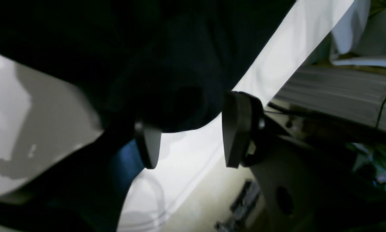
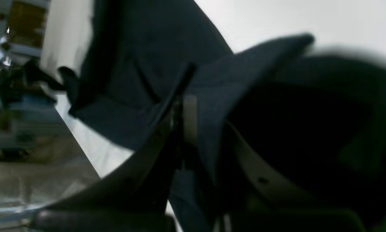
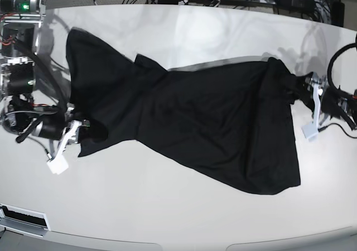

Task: Layout the t-shirt on the table in an organized manner, then fold the t-shirt properly
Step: 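Regrasp the shirt edge with the left gripper near the sleeve, then grip both shirt ends and lift the shirt off the table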

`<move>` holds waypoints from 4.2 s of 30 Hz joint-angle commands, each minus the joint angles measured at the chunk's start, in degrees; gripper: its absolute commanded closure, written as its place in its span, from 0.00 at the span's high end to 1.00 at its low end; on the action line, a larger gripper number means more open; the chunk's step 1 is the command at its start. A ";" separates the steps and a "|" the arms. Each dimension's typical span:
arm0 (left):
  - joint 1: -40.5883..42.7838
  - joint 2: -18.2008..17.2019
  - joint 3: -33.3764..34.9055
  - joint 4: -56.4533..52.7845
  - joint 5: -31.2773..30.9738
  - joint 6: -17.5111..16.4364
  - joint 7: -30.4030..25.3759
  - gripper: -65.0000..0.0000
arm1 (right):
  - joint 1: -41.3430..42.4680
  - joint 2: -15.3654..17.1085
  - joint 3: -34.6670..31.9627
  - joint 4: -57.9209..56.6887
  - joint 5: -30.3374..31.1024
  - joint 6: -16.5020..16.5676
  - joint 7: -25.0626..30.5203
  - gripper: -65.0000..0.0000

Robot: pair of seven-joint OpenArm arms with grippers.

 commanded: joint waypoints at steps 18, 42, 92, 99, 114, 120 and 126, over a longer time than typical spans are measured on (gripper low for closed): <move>0.68 -2.43 -2.32 0.52 0.81 -0.30 -0.46 0.48 | -11.26 6.58 0.37 38.97 9.60 0.41 -3.19 0.00; 11.61 19.28 -36.52 1.73 -4.87 -0.30 3.53 0.48 | -15.63 -1.33 0.33 38.93 -3.02 0.41 1.16 0.00; 12.61 15.13 -27.80 20.68 28.22 7.72 -6.97 0.09 | -15.63 -1.20 0.33 38.93 -14.73 0.41 4.44 0.00; 13.60 20.13 -27.78 20.70 40.94 15.08 -7.17 0.60 | -15.61 -1.18 0.33 38.56 -14.78 0.41 4.46 0.00; 20.70 31.58 -27.78 20.68 63.82 24.57 -20.31 0.60 | -15.58 -1.16 0.33 38.45 -14.75 0.41 5.92 0.00; 20.65 31.26 -27.78 20.63 67.08 26.73 -20.50 0.29 | -15.58 -1.16 0.33 38.45 -14.78 0.41 5.92 0.00; 18.69 31.10 -27.80 20.81 69.61 26.71 -17.00 0.00 | -15.58 -1.07 0.33 38.45 -14.82 0.41 5.90 0.00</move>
